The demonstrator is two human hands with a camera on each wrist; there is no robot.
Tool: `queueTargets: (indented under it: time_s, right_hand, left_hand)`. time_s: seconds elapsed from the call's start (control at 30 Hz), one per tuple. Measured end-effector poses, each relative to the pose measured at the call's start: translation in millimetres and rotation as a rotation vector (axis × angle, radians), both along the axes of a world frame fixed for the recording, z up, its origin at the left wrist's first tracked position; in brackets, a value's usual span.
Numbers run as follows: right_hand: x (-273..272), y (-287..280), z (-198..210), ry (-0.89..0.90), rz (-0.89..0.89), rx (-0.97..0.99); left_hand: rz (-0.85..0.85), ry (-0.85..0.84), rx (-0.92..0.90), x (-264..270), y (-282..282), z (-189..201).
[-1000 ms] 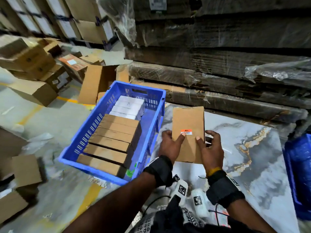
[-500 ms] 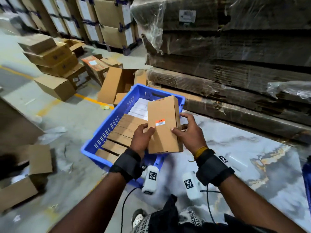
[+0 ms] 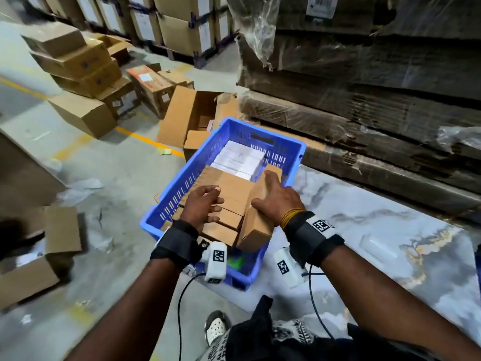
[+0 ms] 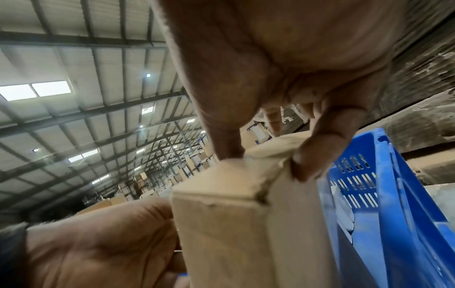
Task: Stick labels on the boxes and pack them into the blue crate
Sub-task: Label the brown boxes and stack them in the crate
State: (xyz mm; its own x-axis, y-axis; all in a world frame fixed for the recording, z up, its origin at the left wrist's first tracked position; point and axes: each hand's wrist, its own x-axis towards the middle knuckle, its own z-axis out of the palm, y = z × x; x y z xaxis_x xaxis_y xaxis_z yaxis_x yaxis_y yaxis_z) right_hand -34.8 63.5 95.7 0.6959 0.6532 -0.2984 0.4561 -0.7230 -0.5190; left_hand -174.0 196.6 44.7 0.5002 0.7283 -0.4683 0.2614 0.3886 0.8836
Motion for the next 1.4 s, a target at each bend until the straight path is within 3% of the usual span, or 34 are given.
queueTargets:
  time_s: [0.37, 0.67, 1.13, 1.4]
  right_hand:
    - [-47.3, 25.3, -36.0, -0.001, 0.118, -0.28]
    - [-45.5, 21.1, -45.2, 0.011, 0.045, -0.338]
    - [-50.0, 47.9, -109.8, 0.124, -0.051, -0.404]
    - [-52.7, 50.7, -111.7, 0.25, 0.01, -0.506]
  left_hand:
    - [-0.045, -0.044, -0.124, -11.9, 19.7, -9.5]
    - [-0.093, -0.036, -0.155, -25.5, 17.4, -20.3]
    - [-0.166, -0.008, -0.154, -23.5, 0.8, -16.9]
    - [-0.187, 0.008, -0.157, -23.0, -0.9, -20.0]
